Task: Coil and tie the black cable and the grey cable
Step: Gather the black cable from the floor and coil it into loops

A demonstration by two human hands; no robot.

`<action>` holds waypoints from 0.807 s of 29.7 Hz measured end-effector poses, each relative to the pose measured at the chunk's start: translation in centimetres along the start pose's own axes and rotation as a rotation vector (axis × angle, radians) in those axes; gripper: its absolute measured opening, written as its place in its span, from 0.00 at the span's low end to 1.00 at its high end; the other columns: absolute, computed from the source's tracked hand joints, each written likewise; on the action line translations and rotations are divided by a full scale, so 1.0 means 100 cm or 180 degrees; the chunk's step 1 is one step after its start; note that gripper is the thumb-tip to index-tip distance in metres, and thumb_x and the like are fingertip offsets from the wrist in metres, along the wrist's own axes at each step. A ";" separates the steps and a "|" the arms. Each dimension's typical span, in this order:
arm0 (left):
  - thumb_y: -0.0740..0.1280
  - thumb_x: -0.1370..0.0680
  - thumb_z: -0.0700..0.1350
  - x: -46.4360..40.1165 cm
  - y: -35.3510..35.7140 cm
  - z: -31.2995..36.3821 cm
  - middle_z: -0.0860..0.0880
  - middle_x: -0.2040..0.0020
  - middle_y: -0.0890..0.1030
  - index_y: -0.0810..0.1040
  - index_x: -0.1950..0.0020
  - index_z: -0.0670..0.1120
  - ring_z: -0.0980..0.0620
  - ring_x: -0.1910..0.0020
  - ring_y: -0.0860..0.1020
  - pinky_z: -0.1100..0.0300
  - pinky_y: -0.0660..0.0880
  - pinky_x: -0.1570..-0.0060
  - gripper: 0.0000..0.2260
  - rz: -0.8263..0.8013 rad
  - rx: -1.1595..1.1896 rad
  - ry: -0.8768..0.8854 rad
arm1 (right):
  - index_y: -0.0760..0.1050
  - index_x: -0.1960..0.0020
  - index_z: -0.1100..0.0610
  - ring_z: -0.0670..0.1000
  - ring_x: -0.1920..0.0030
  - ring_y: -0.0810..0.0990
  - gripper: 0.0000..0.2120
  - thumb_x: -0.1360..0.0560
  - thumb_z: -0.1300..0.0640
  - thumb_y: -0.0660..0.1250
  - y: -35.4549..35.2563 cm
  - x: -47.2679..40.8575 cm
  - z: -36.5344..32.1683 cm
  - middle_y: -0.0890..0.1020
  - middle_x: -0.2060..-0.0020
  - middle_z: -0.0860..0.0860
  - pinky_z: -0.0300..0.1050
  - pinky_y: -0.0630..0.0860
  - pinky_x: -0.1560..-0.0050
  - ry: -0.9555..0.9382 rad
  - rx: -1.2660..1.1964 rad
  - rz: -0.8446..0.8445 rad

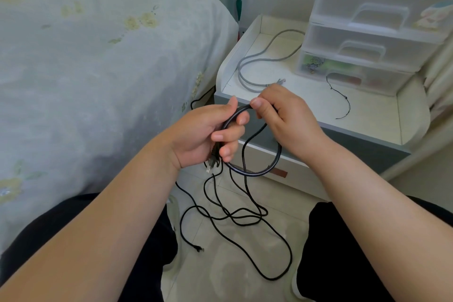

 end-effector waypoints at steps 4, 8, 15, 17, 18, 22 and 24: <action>0.51 0.19 0.53 -0.001 0.000 0.001 0.55 0.79 0.62 0.69 0.64 0.46 0.58 0.82 0.62 0.62 0.71 0.73 0.19 -0.0157 0.0289 0.0047 | 0.70 0.66 0.52 0.45 0.69 0.72 0.20 0.23 0.41 0.55 -0.001 0.001 0.005 0.74 0.72 0.45 0.45 0.70 0.63 0.0280 -0.0451 0.0111; 0.53 0.20 0.52 -0.001 0.003 0.002 0.56 0.78 0.64 0.72 0.65 0.46 0.62 0.82 0.62 0.66 0.61 0.79 0.18 -0.0380 0.0741 0.0090 | 0.70 0.72 0.50 0.48 0.68 0.75 0.23 0.23 0.40 0.56 0.004 -0.001 0.009 0.75 0.75 0.46 0.46 0.74 0.59 0.0676 -0.1149 0.0018; 0.50 0.18 0.52 -0.003 0.007 0.006 0.55 0.77 0.65 0.68 0.63 0.47 0.58 0.80 0.65 0.64 0.69 0.74 0.18 -0.0219 0.0958 0.0331 | 0.69 0.68 0.61 0.50 0.74 0.77 0.24 0.19 0.46 0.54 0.005 0.000 0.014 0.73 0.76 0.54 0.36 0.74 0.69 0.1221 -0.2080 0.0199; 0.49 0.18 0.53 -0.005 0.006 0.006 0.55 0.77 0.64 0.66 0.63 0.48 0.58 0.81 0.64 0.65 0.68 0.75 0.17 -0.0027 0.0946 0.0377 | 0.68 0.69 0.59 0.51 0.76 0.75 0.25 0.20 0.44 0.54 0.014 0.002 0.017 0.69 0.80 0.52 0.42 0.77 0.67 0.1403 -0.2322 0.0123; 0.49 0.18 0.54 -0.006 0.006 0.005 0.55 0.77 0.63 0.66 0.62 0.47 0.59 0.82 0.63 0.66 0.66 0.77 0.17 0.0022 0.1031 0.0398 | 0.68 0.69 0.58 0.51 0.77 0.74 0.25 0.20 0.43 0.55 0.020 0.003 0.019 0.67 0.81 0.51 0.45 0.77 0.66 0.1530 -0.2516 0.0069; 0.49 0.17 0.53 -0.008 0.004 0.008 0.54 0.76 0.64 0.73 0.53 0.43 0.61 0.84 0.58 0.69 0.58 0.82 0.19 0.0072 0.1661 0.0645 | 0.72 0.62 0.58 0.51 0.75 0.74 0.24 0.22 0.39 0.54 0.045 0.010 0.029 0.73 0.77 0.51 0.47 0.78 0.66 0.2137 -0.3244 -0.0323; 0.49 0.17 0.51 -0.006 -0.004 0.016 0.54 0.75 0.64 0.74 0.45 0.40 0.60 0.82 0.56 0.69 0.57 0.82 0.19 0.0228 0.1873 0.0909 | 0.72 0.58 0.57 0.52 0.71 0.76 0.28 0.24 0.34 0.49 0.057 0.016 0.034 0.77 0.72 0.53 0.49 0.80 0.60 0.2397 -0.3258 -0.0720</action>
Point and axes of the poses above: each hand's wrist, its own x-axis away from the middle knuckle, its own y-axis out of the palm, z = x × y, the point moved 6 cm from there along -x, towards the middle knuckle
